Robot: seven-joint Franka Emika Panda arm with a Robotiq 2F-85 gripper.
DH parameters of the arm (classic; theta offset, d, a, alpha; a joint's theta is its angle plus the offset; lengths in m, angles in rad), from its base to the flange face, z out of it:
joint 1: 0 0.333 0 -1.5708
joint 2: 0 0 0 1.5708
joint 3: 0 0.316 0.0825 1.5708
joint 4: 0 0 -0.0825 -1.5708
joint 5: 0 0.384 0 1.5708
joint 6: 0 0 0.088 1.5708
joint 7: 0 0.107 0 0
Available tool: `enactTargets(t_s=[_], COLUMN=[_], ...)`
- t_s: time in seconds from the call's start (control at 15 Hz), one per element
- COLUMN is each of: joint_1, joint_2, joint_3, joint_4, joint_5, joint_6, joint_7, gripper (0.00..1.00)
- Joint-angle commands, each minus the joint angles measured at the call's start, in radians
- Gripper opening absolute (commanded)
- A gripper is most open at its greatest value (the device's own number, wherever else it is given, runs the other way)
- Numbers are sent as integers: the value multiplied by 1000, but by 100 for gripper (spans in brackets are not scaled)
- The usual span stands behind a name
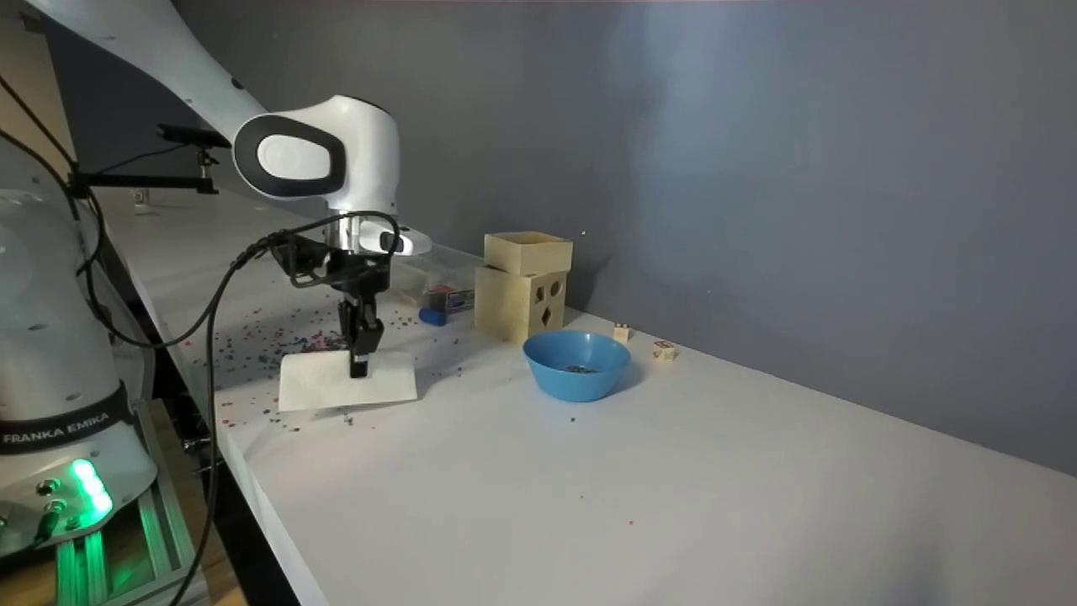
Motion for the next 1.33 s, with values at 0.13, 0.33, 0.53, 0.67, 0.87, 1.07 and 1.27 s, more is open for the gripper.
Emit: enactTargets(t_s=[0.13,0.33,0.53,0.67,0.87,1.07,1.27], joint_1=[-139,-185,-183,-161,-131,-120,-132], joint_2=[-21,-34,-18,-9,-6,-5,1], joint_3=[89,131,177,205,178,180,227], joint_4=[7,13,17,17,17,17,18], joint_5=[-182,-271,-279,-257,-242,-240,-284], joint_6=[-56,-129,-213,-258,-246,-254,-239], joint_7=[261,421,606,708,642,644,822], gripper=[0,0,0,0,2,0,0])
